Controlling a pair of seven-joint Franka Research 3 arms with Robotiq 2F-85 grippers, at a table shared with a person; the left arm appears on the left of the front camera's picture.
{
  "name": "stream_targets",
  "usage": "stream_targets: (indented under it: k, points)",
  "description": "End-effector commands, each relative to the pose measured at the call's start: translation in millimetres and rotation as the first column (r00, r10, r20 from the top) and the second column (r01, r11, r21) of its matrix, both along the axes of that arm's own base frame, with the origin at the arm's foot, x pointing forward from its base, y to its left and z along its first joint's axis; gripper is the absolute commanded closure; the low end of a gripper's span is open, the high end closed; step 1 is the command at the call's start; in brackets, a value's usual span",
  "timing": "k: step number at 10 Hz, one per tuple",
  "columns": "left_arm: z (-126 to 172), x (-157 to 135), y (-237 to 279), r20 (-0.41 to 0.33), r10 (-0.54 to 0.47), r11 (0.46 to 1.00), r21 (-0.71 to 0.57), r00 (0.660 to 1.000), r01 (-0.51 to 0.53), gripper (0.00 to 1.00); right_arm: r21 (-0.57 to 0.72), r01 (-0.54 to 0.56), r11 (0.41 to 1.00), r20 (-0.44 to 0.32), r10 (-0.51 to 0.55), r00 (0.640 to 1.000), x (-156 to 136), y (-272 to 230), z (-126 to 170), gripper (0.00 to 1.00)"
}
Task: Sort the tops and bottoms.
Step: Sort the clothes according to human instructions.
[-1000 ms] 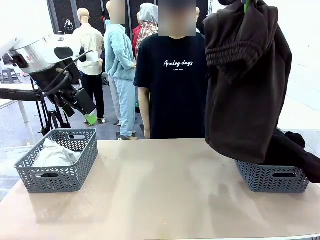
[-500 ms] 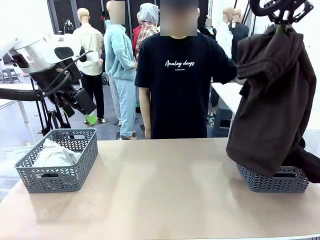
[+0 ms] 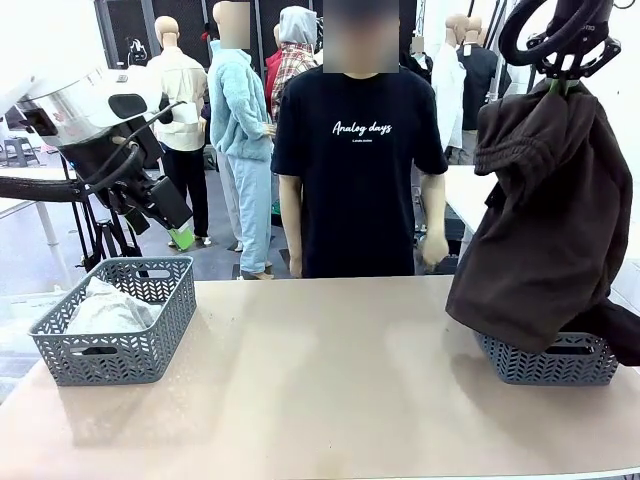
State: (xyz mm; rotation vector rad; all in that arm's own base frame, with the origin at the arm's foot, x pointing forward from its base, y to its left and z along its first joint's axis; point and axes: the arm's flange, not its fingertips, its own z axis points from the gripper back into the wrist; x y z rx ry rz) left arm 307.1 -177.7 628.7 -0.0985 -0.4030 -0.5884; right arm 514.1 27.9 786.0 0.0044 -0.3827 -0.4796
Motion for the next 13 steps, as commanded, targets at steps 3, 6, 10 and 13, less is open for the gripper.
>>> stream_targets:
  k: [3, 6, 10, 13]
  points:
    - [0.4, -0.4, 0.7, 0.001, 0.0, 1.0, -0.002, 1.0, 0.0, 0.0, -0.002, -0.019, 1.0, 0.007, 0.019, 1.0, -8.7, -0.2, 13.9, 1.0]
    - [0.4, -0.4, 0.7, 0.001, 0.0, 1.0, -0.002, 1.0, 0.0, 0.0, 0.05, 0.082, 0.995, 0.037, -0.084, 0.996, 40.4, -30.3, -15.8, 1.0]
    - [0.4, -0.4, 0.7, 0.001, 0.0, 1.0, -0.002, 1.0, 0.0, 0.0, 0.38, 0.046, 0.924, -0.211, 0.038, 0.977, 108.7, -92.9, -107.6, 1.0]
    - [0.4, -0.4, 0.7, 0.001, 0.0, 1.0, -0.002, 1.0, 0.0, 0.0, 0.374, 0.043, 0.926, -0.34, 0.094, 0.936, 109.4, -85.6, -189.6, 1.0]
